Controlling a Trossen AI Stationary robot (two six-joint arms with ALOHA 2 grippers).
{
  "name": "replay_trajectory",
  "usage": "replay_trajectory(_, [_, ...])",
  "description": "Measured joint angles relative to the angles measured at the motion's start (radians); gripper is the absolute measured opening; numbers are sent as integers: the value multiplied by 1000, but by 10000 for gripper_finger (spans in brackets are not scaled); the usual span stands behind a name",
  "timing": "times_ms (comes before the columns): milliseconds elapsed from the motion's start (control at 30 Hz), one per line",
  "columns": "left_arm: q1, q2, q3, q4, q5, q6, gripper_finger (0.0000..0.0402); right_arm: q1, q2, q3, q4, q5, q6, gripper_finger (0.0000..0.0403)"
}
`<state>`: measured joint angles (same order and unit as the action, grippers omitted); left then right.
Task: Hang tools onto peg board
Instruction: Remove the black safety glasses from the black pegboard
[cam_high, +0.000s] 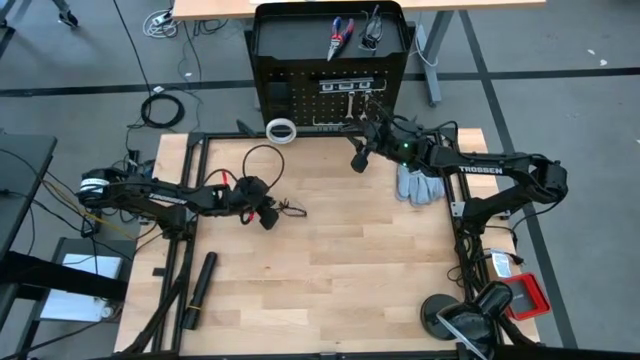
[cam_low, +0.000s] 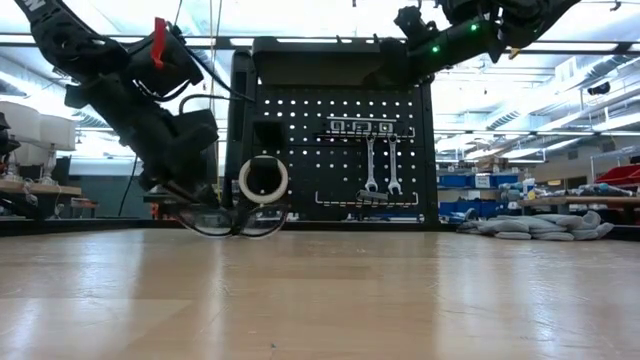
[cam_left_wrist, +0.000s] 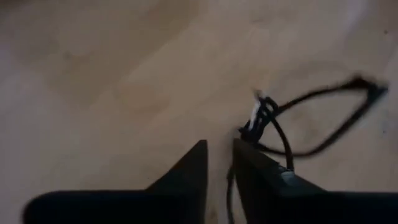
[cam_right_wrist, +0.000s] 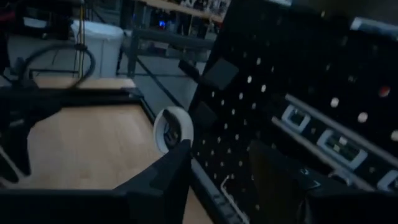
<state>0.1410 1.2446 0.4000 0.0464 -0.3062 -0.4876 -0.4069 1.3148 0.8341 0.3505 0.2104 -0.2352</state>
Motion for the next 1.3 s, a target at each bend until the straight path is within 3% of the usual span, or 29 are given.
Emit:
replay_trajectory(233, [-12, -3, 0, 203, -114, 147, 145, -20, 0, 0, -25, 49, 31, 222])
replay_trajectory(367, [-13, -3, 0, 363, -181, 274, 151, -21, 0, 14, -67, 116, 8, 229])
replay_trajectory(633, [4, 3, 2, 649, -331, 421, 152, -33, 1, 195, -312, 97, 41, 227])
replay_trajectory(1000, [17, 6, 2, 631, -330, 451, 152, -13, 0, 474, -325, 56, 9, 226])
replay_trajectory(1300, [17, 6, 2, 627, -330, 450, 152, -28, 88, 694, -351, 309, -128, 225])
